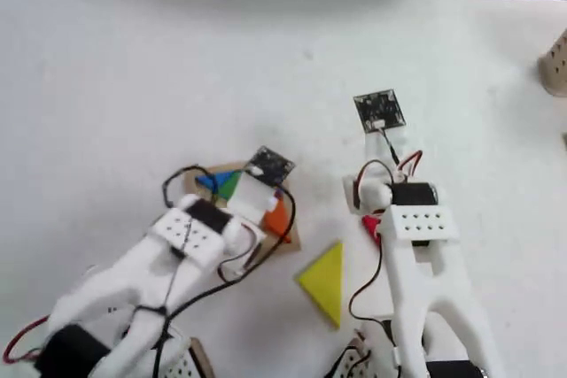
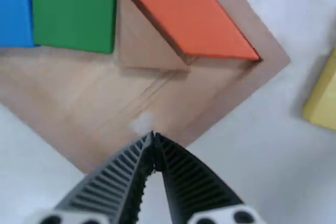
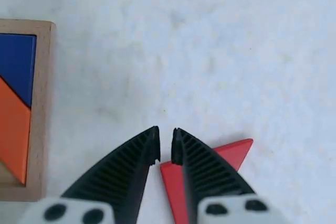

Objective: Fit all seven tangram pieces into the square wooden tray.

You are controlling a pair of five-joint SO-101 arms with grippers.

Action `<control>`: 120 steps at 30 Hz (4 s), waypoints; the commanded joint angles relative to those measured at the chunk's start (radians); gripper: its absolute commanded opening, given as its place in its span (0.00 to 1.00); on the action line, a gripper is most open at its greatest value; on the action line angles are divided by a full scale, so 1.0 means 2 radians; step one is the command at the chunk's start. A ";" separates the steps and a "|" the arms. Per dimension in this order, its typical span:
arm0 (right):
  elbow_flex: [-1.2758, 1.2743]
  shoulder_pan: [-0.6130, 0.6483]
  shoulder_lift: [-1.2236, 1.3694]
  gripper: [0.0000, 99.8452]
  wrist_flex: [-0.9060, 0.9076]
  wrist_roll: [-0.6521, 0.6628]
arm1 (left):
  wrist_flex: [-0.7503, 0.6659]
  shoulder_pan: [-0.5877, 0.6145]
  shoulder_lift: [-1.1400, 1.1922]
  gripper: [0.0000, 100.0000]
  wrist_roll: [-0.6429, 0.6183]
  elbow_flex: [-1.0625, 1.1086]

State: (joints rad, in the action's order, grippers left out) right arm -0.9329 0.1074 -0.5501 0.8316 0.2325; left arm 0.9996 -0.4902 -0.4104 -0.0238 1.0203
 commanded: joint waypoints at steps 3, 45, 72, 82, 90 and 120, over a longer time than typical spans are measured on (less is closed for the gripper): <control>0.003 -0.005 -0.015 0.04 -0.007 -0.004 | -0.068 -0.008 0.056 0.02 -0.062 -0.040; 0.003 -0.005 -0.015 0.04 -0.003 -0.001 | -0.160 0.035 0.100 0.02 -0.070 -0.064; -0.002 -0.003 -0.015 0.04 -0.007 0.001 | -0.043 0.240 0.078 0.23 -0.038 -0.067; -0.002 -0.004 -0.015 0.04 -0.008 0.002 | -0.002 0.241 0.228 0.13 -0.034 -0.193; -0.002 -0.005 -0.015 0.04 -0.008 0.002 | -0.041 0.159 0.250 0.07 -0.032 -0.231; -0.002 -0.016 -0.015 0.04 -0.008 0.002 | -0.219 0.086 0.308 0.08 -0.034 -0.320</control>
State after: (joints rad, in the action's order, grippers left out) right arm -0.9452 0.0844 -0.5501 0.8316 0.2340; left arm 0.5178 -0.3920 0.2140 -0.0821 0.4895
